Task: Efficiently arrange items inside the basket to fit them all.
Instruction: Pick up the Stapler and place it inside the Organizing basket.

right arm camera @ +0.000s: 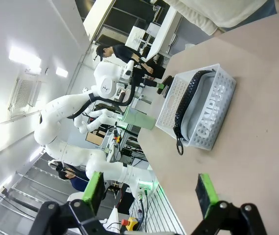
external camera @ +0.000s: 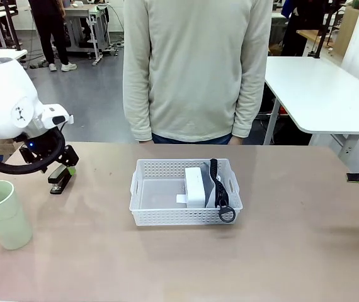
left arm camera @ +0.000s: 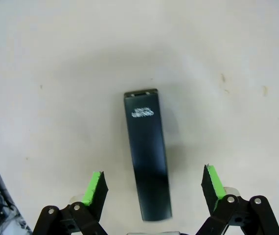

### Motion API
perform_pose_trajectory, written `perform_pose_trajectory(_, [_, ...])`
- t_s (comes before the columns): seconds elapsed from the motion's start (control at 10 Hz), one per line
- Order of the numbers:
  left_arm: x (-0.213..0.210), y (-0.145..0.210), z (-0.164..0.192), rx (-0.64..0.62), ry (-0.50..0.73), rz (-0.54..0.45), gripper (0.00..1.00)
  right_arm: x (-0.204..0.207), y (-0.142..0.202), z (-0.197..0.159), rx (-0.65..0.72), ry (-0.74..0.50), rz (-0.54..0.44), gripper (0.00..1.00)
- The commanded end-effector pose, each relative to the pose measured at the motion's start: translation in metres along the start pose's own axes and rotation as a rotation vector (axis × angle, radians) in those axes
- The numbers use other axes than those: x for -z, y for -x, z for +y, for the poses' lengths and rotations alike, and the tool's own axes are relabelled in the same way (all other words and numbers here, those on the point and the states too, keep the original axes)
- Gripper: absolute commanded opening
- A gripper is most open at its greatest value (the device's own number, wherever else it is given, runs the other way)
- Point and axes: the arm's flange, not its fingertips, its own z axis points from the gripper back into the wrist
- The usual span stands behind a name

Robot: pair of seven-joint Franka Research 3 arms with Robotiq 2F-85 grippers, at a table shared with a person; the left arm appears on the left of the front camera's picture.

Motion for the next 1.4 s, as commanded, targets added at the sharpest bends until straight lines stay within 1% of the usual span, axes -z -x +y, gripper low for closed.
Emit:
perform_pose_trajectory(0.0, [0.007,-0.006,0.002,-0.039,-0.025,0.011,1.00,-0.002,0.005,0.002,-0.020,-0.005,0.014,1.00])
perform_pose_trajectory(0.2, [0.017,-0.005,0.001,-0.018,-0.020,0.034,1.00,-0.002,0.005,0.002,-0.020,-0.005,0.014,1.00])
perform_pose_trajectory(0.4, [0.024,-0.005,0.001,-0.025,-0.039,0.029,1.00,-0.002,0.005,0.002,-0.020,-0.005,0.014,1.00])
perform_pose_trajectory(0.5, [0.026,-0.005,0.001,-0.002,-0.029,0.042,1.00,-0.002,0.005,0.002,-0.020,-0.005,0.014,1.00])
perform_pose_trajectory(0.7, [0.029,-0.007,0.000,-0.013,-0.039,0.039,1.00,-0.002,0.005,0.002,-0.020,-0.005,0.014,1.00])
perform_pose_trajectory(0.9, [0.029,-0.006,-0.003,0.008,-0.041,0.018,1.00,-0.002,0.005,0.002,-0.020,-0.005,0.014,1.00])
perform_pose_trajectory(1.0, [0.030,-0.007,-0.002,-0.003,-0.040,0.014,0.76,-0.002,0.005,0.002,-0.020,-0.005,0.014,1.00])
perform_pose_trajectory(1.1, [0.030,-0.008,-0.003,-0.007,-0.045,0.004,0.40,-0.002,0.005,0.002,-0.020,-0.005,0.014,1.00])
perform_pose_trajectory(1.2, [0.031,-0.007,-0.003,-0.008,-0.049,0.003,0.16,-0.002,0.005,0.002,-0.020,-0.005,0.014,1.00])
perform_pose_trajectory(1.3, [0.031,-0.007,-0.003,-0.013,-0.052,0.004,0.00,-0.002,0.005,0.002,-0.020,-0.005,0.014,1.00])
